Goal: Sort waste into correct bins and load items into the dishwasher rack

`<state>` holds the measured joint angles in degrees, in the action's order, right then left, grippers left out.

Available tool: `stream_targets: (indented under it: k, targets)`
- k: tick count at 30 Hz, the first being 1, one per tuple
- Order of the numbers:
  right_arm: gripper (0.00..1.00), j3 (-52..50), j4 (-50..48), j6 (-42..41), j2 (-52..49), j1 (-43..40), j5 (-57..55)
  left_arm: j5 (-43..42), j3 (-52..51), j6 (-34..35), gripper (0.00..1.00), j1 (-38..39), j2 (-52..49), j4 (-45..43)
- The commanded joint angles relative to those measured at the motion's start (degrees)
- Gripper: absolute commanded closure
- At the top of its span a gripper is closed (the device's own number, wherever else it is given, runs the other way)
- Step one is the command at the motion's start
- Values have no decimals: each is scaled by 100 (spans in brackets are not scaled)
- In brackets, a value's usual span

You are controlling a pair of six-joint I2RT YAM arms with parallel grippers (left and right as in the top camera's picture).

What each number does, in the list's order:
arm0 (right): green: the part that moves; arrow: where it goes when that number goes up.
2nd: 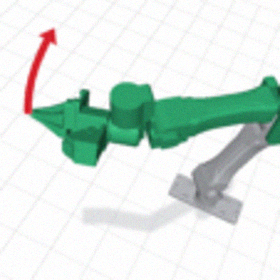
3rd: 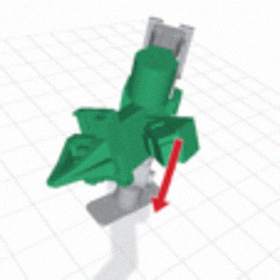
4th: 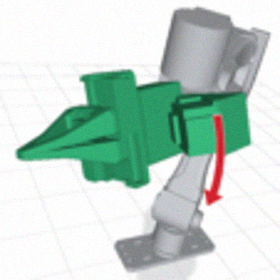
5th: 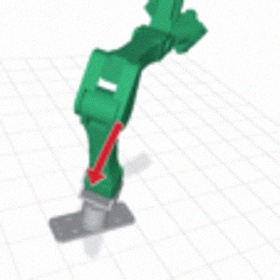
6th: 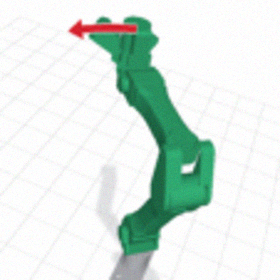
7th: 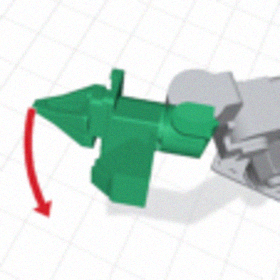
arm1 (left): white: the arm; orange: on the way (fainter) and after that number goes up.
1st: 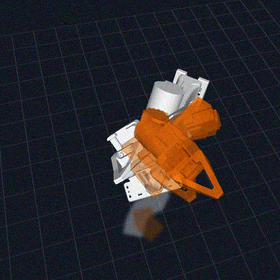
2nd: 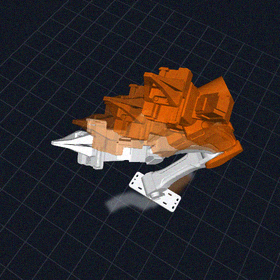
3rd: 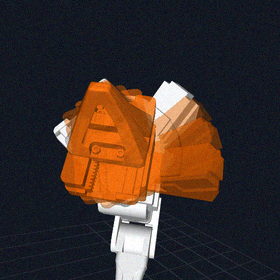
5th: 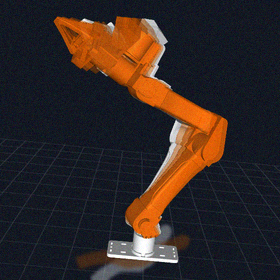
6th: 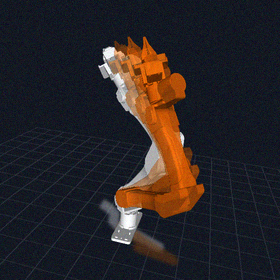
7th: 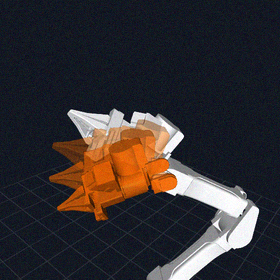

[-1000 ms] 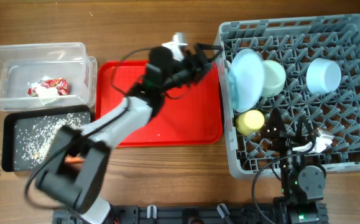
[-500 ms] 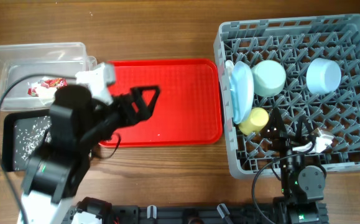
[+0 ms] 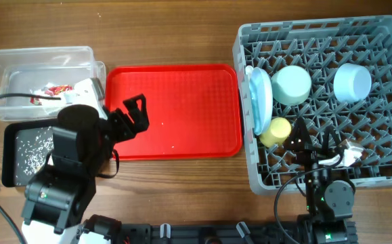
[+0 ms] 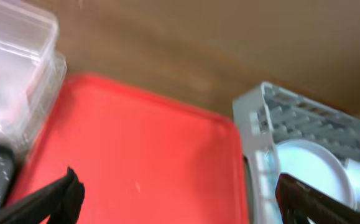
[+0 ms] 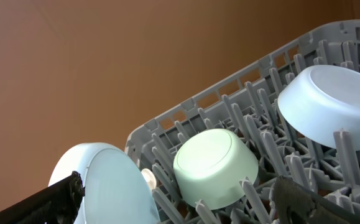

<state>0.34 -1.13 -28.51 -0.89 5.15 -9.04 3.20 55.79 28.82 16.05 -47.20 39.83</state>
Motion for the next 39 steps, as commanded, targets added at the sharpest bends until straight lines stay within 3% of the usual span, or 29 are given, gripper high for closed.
stream_targets:
  k: [1, 10, 15, 24, 39]
  targets:
    - [0, -4, -17, -42, 31, -13, 31, 337, -636, -1047, 0, -236, 675, -610]
    - [0, -4, -17, -39, 31, -13, 31, -1027, -3285, -1038, 0, -1552, 3534, -2048]
    - [0, -4, -17, -39, 31, -13, 31, -1239, -4437, -1019, 0, -1709, 4708, -2382]
    - [0, -4, -17, -39, 31, -13, 31, -1276, -5532, -979, 0, -1541, 4706, -3622]
    - [0, -4, -17, -42, 31, -13, 28, -1276, -5532, -977, 0, -1543, 4688, -3622]
